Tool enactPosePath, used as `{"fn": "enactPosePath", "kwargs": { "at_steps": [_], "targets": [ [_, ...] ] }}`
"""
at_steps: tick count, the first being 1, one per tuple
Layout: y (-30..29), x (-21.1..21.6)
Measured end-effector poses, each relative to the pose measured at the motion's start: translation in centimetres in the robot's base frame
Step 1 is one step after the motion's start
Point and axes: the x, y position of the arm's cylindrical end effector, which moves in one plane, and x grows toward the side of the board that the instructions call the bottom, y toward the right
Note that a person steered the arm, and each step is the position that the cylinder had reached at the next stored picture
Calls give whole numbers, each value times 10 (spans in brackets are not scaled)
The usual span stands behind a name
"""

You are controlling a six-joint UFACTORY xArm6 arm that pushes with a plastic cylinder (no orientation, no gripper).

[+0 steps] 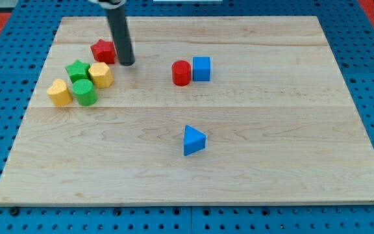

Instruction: Place the red star left to the red circle

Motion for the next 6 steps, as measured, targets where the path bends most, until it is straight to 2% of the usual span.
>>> {"fn": "enactPosePath", "kwargs": {
  "at_steps": [1, 3, 4, 5, 6],
  "targets": [
    [22, -58],
    [-129, -55],
    [-49, -13],
    [59, 6],
    [60, 22]
  ]
}}
